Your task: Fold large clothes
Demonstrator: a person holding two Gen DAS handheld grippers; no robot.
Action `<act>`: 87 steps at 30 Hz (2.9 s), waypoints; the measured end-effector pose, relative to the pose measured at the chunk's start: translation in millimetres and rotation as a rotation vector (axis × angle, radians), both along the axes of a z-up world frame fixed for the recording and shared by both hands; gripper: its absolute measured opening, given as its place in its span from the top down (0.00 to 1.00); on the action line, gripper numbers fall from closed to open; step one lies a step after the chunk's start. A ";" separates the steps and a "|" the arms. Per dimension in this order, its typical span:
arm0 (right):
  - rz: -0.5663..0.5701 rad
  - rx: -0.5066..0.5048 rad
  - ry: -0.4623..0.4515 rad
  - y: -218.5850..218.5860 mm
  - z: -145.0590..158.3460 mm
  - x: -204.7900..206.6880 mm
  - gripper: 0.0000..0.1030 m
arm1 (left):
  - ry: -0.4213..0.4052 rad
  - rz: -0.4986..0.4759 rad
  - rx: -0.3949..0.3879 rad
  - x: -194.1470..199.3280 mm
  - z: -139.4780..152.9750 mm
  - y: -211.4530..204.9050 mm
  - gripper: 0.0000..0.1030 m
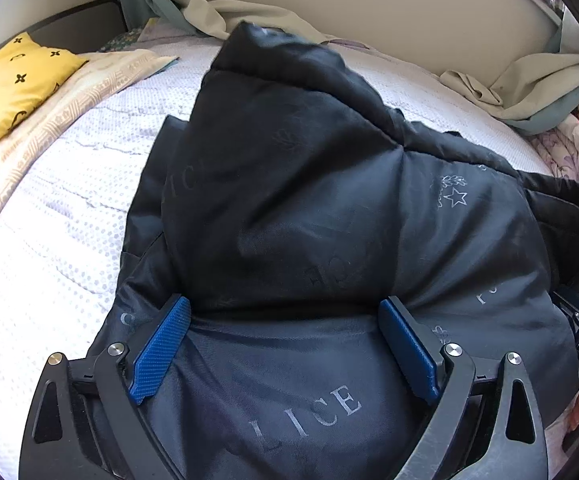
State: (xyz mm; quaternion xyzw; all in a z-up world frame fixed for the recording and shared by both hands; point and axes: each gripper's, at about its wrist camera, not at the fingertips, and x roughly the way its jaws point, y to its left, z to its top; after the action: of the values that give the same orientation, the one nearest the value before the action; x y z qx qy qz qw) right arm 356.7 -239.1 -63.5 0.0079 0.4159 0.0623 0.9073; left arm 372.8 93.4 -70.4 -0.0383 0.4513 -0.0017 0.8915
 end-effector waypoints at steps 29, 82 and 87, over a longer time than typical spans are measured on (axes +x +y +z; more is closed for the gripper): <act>-0.143 0.142 0.029 -55.3 -12.4 10.8 0.70 | 0.110 0.147 -0.204 20.4 -16.3 63.7 0.02; -0.214 0.771 0.305 -107.9 -32.9 -18.7 0.61 | 0.210 0.075 -0.587 -25.7 -7.6 105.4 0.48; -0.235 0.780 0.336 -110.3 -28.5 -36.6 0.62 | 0.235 0.072 -0.606 -44.1 -0.6 108.9 0.50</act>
State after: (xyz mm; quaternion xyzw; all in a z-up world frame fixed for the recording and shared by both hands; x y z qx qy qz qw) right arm 320.0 -349.4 -92.1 0.4073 0.4992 0.1087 0.7570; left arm 328.7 202.3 -70.9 -0.3176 0.5285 -0.1001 0.7809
